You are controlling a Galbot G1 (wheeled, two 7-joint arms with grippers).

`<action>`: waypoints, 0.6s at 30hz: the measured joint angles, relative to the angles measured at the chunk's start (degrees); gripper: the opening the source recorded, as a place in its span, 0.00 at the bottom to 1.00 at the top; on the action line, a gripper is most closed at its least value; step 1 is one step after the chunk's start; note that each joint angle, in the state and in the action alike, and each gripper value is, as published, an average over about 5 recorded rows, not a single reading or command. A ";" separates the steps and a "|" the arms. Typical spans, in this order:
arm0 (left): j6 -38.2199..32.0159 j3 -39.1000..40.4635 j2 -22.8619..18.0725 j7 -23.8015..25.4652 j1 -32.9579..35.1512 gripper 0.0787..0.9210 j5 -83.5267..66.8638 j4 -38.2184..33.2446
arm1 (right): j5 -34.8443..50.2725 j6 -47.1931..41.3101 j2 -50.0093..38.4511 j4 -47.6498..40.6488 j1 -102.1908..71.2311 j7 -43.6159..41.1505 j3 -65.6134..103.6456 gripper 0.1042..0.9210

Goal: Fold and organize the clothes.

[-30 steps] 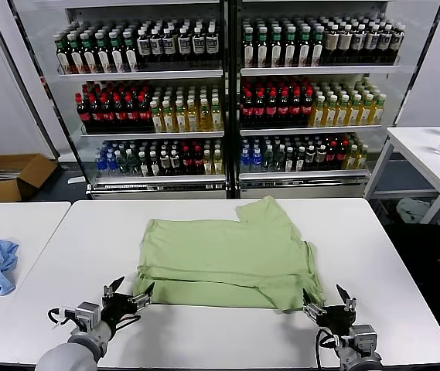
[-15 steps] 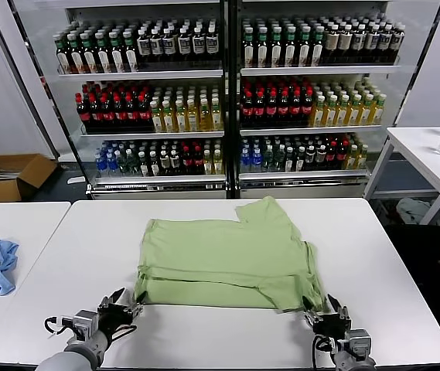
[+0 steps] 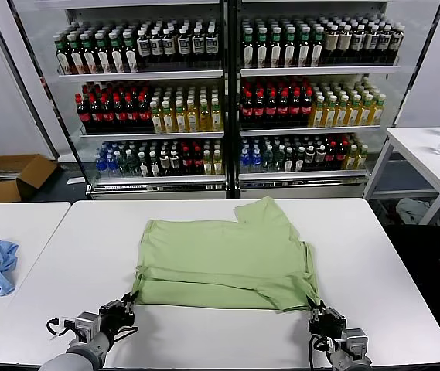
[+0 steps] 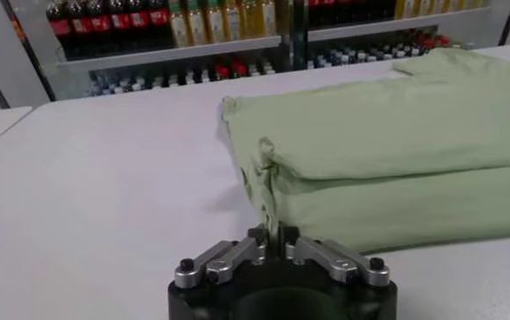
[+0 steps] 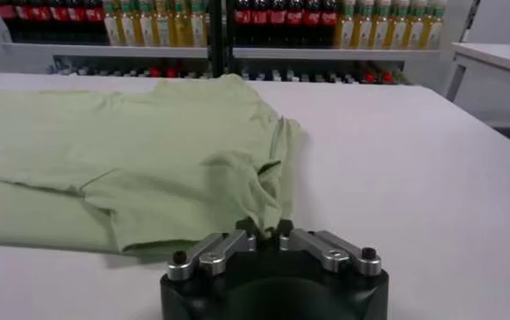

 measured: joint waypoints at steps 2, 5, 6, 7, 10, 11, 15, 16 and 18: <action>0.09 -0.28 0.02 0.10 0.75 0.01 0.58 -0.79 | -0.07 0.00 -0.16 0.97 -0.76 -0.05 0.28 0.02; 0.16 -0.82 0.16 0.22 2.27 0.01 1.38 -2.41 | -0.19 0.12 -0.41 2.72 -2.21 -0.09 0.78 0.02; 0.06 -1.04 0.25 0.24 2.86 0.01 1.59 -3.04 | -0.23 0.20 -0.51 3.34 -2.78 -0.10 0.95 0.02; -0.13 -1.27 0.36 0.26 3.48 0.01 1.77 -3.65 | -0.28 0.30 -0.61 3.95 -3.40 -0.10 1.13 0.02; -1.02 -2.06 0.76 0.34 5.61 0.01 2.15 -5.38 | -0.48 0.68 -0.97 5.68 -5.48 -0.10 1.75 0.02; -1.33 -2.35 0.90 0.38 6.41 0.01 2.20 -5.91 | -0.57 0.85 -1.09 6.25 -6.25 -0.10 1.98 0.02; -2.39 -3.69 1.48 0.58 9.92 0.01 2.39 -8.07 | -1.00 1.63 -1.38 8.43 -9.48 -0.13 2.62 0.02; -2.60 -4.05 1.59 0.63 10.88 0.01 2.51 -8.62 | -1.17 1.85 -1.41 8.90 -10.30 -0.14 2.67 0.02; -2.96 -4.78 1.71 0.78 12.92 0.01 2.85 -9.64 | -1.61 2.36 -1.43 9.68 -11.87 -0.10 2.69 0.02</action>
